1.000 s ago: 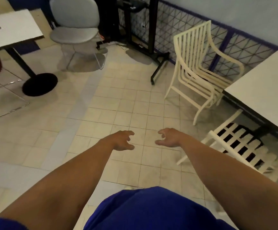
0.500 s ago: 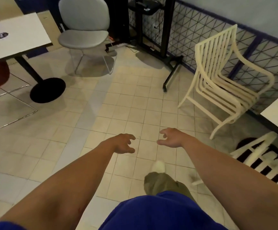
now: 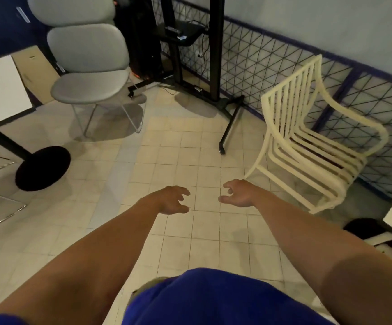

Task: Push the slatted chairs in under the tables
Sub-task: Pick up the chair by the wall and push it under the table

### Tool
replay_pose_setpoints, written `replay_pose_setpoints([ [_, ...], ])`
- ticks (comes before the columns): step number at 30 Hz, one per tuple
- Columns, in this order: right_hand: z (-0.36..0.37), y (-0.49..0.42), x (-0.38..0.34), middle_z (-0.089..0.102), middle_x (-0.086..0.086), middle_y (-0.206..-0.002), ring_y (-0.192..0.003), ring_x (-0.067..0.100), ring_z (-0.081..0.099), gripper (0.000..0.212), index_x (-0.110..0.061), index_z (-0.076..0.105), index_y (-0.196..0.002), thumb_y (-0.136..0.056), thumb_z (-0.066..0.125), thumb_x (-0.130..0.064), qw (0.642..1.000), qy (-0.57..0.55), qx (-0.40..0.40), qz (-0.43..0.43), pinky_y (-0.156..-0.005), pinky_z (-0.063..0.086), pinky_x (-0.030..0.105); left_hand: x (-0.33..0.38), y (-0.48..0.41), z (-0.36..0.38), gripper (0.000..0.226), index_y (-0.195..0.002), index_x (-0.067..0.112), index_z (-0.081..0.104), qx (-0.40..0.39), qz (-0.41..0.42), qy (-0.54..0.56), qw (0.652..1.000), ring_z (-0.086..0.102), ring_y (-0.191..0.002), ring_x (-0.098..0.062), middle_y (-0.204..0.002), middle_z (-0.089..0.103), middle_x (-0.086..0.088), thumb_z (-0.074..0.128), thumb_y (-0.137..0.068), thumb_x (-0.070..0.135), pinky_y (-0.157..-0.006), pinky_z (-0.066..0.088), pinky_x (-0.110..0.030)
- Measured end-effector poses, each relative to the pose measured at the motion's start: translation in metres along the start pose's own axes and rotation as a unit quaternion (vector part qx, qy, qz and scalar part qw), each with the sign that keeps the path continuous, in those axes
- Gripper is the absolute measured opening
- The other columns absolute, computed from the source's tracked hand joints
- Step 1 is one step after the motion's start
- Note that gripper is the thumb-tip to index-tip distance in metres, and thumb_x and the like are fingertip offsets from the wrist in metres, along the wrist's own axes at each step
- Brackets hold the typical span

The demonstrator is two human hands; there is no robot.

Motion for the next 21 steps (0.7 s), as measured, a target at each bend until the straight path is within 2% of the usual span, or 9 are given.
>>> replay_pose_setpoints([
  [7,-0.062,-0.076,0.009,0.048,0.005,-0.149,-0.134,0.021,0.047,0.08,-0.017,0.034,-0.154,-0.09,0.06,-0.058,0.998,-0.038,0.02,0.041,-0.108,0.038,0.029,0.003,-0.093,-0.081,0.064,-0.151,0.026,0.039,-0.03,0.028,-0.046,0.998,0.055,-0.124,-0.018,-0.146,0.051,-0.002,0.067,-0.095,0.039,-0.107,0.042,-0.031],
  [10,-0.086,-0.117,0.007,0.046,0.004,-0.151,-0.136,0.021,0.045,0.08,-0.016,0.033,-0.154,-0.091,0.06,-0.057,0.996,-0.056,0.034,0.067,-0.111,0.037,0.031,0.0,-0.142,-0.126,0.064,-0.151,0.026,0.04,-0.046,0.046,-0.073,0.995,0.055,-0.124,-0.018,-0.146,0.05,-0.001,0.067,-0.095,0.038,-0.104,0.042,-0.027],
  [14,-0.128,-0.167,-0.002,0.043,0.003,-0.153,-0.138,0.021,0.043,0.077,-0.016,0.033,-0.154,-0.093,0.058,-0.056,0.99,-0.088,0.069,0.085,-0.111,0.035,0.03,-0.001,-0.208,-0.195,0.065,-0.151,0.026,0.039,-0.057,0.079,-0.116,0.988,0.053,-0.128,-0.019,-0.149,0.049,-0.003,0.068,-0.095,0.039,-0.106,0.041,-0.027],
  [21,-0.204,-0.217,-0.012,0.044,0.008,-0.153,-0.136,0.024,0.046,0.076,-0.014,0.03,-0.156,-0.096,0.054,-0.055,0.972,-0.151,0.123,0.129,-0.112,0.036,0.033,0.038,-0.294,-0.307,0.065,-0.152,0.025,0.039,-0.079,0.136,-0.185,0.97,0.054,-0.126,-0.02,-0.149,0.049,-0.004,0.069,-0.095,0.037,-0.101,0.042,-0.025],
])
Point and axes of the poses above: each hand's wrist, its own y-axis away from the middle knuckle, its own z-axis out of the palm, x = y × z, the point moved 10 cm from there along -y, towards the middle knuckle
